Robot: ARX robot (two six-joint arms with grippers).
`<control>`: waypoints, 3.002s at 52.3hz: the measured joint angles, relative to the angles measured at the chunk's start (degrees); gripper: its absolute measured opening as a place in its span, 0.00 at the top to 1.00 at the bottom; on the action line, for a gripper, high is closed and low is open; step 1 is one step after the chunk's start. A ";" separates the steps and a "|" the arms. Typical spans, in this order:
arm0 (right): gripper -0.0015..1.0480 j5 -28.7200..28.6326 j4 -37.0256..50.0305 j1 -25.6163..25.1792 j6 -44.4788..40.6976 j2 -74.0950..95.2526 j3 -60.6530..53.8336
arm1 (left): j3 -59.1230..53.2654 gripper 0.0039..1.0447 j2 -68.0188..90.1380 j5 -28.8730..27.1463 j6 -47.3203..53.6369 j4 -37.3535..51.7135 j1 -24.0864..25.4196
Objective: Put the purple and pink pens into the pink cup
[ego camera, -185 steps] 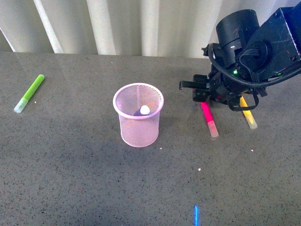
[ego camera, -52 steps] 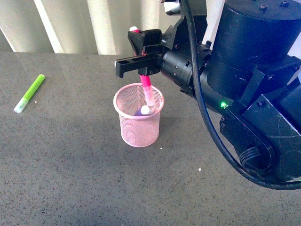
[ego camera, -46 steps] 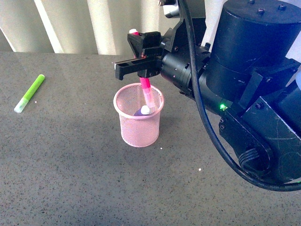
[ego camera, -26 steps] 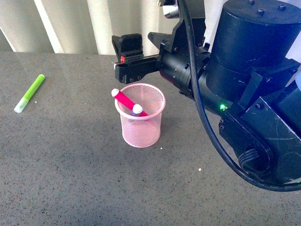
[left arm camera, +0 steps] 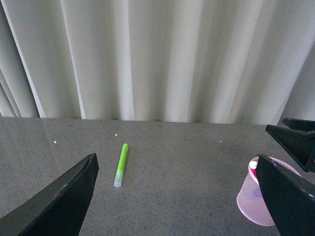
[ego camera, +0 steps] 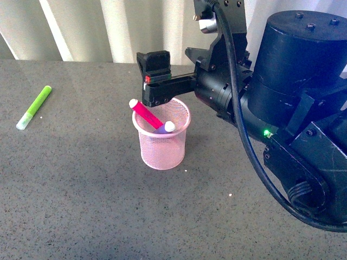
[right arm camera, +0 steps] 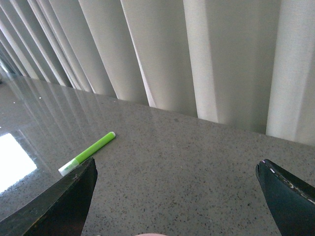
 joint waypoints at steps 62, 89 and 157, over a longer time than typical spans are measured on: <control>0.39 13.68 -28.20 -28.57 -8.76 -65.35 -36.52 | 0.00 0.06 -0.15 -0.04 0.04 -0.04 -0.02; 0.97 13.66 -33.03 -27.23 -11.67 -80.89 -48.30 | 0.00 0.06 -0.15 -0.02 0.02 -0.04 -0.02; 0.97 13.84 -69.20 -27.23 -11.65 -120.17 -48.96 | 0.00 0.06 -0.15 -0.04 0.02 -0.04 -0.02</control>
